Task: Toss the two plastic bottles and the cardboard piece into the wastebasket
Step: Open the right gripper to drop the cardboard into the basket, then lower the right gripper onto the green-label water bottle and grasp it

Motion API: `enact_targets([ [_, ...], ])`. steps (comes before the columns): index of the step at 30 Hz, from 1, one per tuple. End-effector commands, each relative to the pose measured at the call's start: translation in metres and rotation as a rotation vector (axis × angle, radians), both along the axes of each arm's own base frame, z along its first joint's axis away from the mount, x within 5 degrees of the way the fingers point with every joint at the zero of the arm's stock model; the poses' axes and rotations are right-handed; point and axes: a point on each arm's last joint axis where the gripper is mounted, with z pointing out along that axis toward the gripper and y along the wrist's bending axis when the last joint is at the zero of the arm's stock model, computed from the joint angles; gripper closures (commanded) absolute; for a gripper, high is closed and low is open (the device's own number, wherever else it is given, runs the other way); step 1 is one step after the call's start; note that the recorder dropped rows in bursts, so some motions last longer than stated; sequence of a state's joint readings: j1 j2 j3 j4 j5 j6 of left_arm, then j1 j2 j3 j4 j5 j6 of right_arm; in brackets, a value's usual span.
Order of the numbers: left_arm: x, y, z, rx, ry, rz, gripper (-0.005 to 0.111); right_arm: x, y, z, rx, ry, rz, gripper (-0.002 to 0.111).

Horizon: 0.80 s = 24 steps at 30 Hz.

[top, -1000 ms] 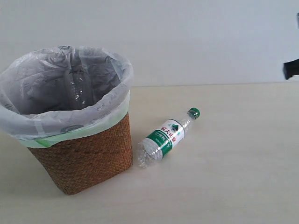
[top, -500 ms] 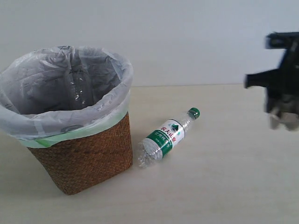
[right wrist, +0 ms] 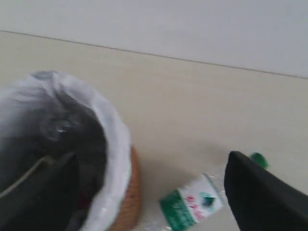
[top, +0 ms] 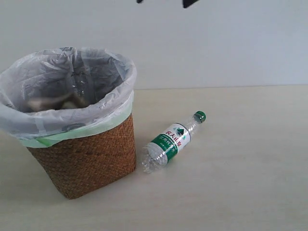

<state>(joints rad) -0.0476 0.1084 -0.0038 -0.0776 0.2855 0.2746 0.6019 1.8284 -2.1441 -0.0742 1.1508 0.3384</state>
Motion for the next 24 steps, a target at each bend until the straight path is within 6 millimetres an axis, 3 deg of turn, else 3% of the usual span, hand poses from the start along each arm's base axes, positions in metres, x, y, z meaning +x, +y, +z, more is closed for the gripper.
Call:
enact_targets([
  [1, 0.0, 0.0, 0.0, -0.018, -0.005, 0.007, 0.103, 0.005, -0.026, 0.006, -0.181, -0.077, -0.16, 0.035],
  [5, 0.0, 0.0, 0.0, -0.018, -0.005, 0.007, 0.103, 0.007, -0.03, 0.002, -0.221, -0.086, -0.203, 0.035],
  [8, 0.0, 0.0, 0.0, -0.018, -0.005, 0.007, 0.103, 0.014, -0.028, -0.013, -0.226, -0.05, -0.254, 0.035],
  [16, 0.0, 0.0, 0.0, -0.018, -0.005, 0.007, 0.103, 0.037, -0.009, -0.103, -0.291, 0.189, -0.327, 0.035],
  [20, 0.0, 0.0, 0.0, -0.018, -0.005, 0.007, 0.103, 0.048, 0.011, -0.167, -0.252, 0.339, -0.318, 0.035],
  [24, 0.0, 0.0, 0.0, -0.018, -0.005, 0.007, 0.103, 0.051, 0.02, -0.199, -0.221, 0.421, -0.319, 0.035],
])
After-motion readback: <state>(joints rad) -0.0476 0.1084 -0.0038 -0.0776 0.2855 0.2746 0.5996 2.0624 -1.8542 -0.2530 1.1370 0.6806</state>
